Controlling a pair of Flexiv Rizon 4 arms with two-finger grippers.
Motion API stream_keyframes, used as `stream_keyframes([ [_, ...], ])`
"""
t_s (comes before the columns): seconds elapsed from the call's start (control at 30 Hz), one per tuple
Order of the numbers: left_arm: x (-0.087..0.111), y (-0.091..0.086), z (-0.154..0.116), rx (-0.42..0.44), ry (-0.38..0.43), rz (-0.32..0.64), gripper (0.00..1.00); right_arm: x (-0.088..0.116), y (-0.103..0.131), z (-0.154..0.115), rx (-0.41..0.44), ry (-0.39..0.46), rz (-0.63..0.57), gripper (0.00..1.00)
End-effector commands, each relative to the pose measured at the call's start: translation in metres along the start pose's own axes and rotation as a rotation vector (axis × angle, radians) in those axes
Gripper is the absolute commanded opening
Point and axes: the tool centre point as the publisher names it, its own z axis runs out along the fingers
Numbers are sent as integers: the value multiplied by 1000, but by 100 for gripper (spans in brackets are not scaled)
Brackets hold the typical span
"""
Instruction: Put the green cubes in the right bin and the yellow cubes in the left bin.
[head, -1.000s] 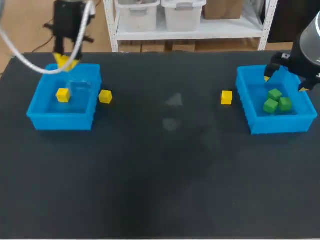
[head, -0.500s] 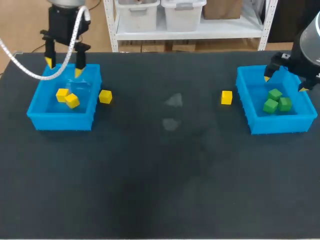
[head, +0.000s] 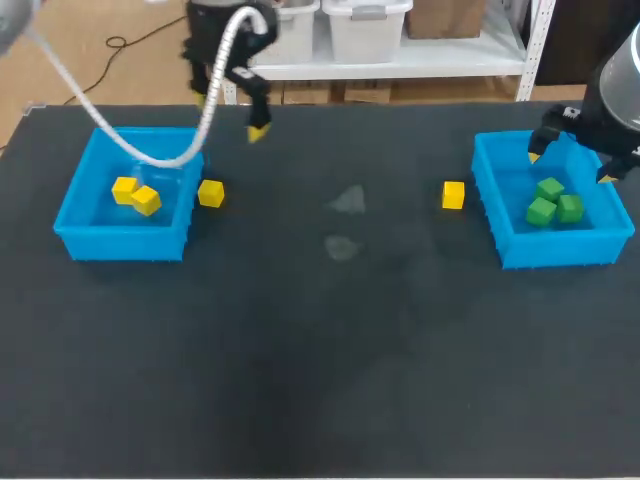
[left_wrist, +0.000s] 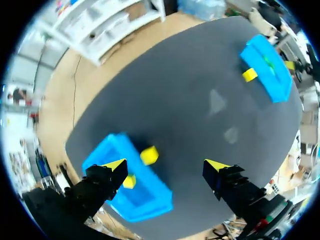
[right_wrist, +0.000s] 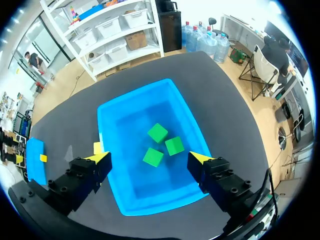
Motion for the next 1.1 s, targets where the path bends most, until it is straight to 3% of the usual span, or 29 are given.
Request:
stream_keyframes([
  [0.03, -23, -33, 1, -38, -327, 93, 100, 2, -1, -1, 0, -7, 1, 100],
  [0.33, -83, -94, 20, 7, -314, 350, 100, 2, -1, -1, 0, -7, 1, 100],
  [0.6, -117, -139, 46, 33, -270, 543, 100, 2, -1, -1, 0, -7, 1, 100],
  [0.87, -144, -178, 62, 88, -257, 648, 100, 2, -1, -1, 0, -7, 1, 100],
  [1.1, -160, -192, 79, 120, -232, 661, 100, 2, -1, -1, 0, -7, 1, 100],
])
